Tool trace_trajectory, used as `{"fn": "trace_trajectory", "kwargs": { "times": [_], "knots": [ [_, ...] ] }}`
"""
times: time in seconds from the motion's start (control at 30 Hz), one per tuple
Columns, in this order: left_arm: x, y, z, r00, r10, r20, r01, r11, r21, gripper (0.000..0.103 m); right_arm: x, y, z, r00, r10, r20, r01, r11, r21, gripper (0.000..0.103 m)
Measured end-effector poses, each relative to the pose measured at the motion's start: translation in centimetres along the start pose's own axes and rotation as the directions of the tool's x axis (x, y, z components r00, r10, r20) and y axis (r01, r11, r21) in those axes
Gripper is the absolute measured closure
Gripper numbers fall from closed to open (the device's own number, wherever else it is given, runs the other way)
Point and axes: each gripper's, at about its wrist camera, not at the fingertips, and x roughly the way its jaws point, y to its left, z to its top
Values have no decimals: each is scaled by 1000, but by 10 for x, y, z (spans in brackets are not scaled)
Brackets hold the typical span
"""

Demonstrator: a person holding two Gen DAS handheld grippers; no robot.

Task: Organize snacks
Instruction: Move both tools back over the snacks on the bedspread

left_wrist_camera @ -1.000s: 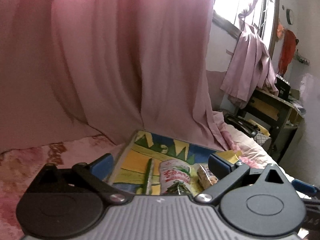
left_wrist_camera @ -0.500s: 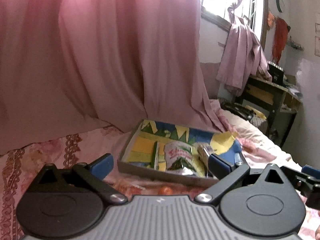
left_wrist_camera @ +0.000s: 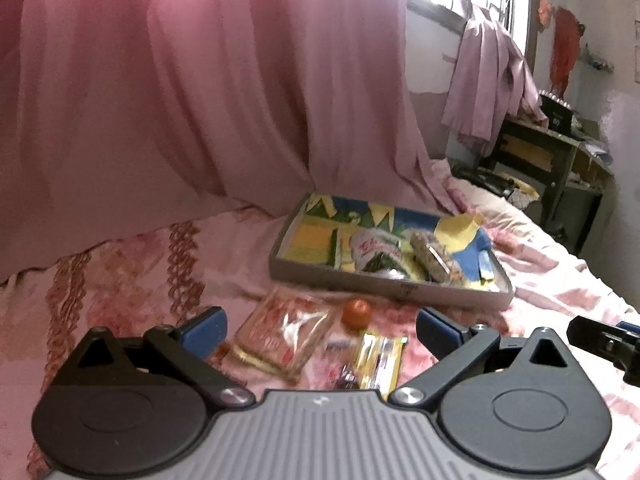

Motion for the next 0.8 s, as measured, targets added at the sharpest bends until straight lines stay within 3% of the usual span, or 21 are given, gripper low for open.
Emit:
{"fn": "trace_trajectory", "kwargs": {
  "times": [0.33, 0.5, 0.8],
  "knots": [
    [-20, 14, -20, 997, 34, -74, -38, 998, -49, 1, -11, 7, -20, 998, -13, -62, 15, 1000, 21, 1],
    [-23, 20, -29, 986, 89, -143, -100, 993, -67, 1, -12, 15, -31, 994, -25, -111, 26, 1000, 8, 1],
    [-26, 28, -39, 972, 106, -208, -129, 986, -102, 1, -3, 23, -45, 974, -24, -226, 26, 1000, 5, 1]
  ]
}}
